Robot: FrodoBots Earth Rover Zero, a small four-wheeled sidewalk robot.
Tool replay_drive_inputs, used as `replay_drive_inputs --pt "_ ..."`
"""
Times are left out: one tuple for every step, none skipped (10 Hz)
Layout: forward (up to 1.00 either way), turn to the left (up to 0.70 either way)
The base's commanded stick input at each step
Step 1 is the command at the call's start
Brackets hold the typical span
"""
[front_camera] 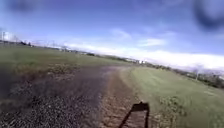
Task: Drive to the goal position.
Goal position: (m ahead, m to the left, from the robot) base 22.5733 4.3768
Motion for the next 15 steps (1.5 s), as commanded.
replay_drive_inputs --pt "0.70 0.35" --pt "0.70 0.10" --pt "0.70 0.04" --pt "0.70 0.00" --pt "0.70 0.00" --pt "0.70 0.00" --pt "0.70 0.00" --pt "0.70 0.00" --pt "0.70 0.00" --pt "0.70 0.00" --pt "0.70 0.00" --pt "0.70 0.00" --pt "0.70 0.01" --pt "0.70 0.02" --pt "0.70 0.00"
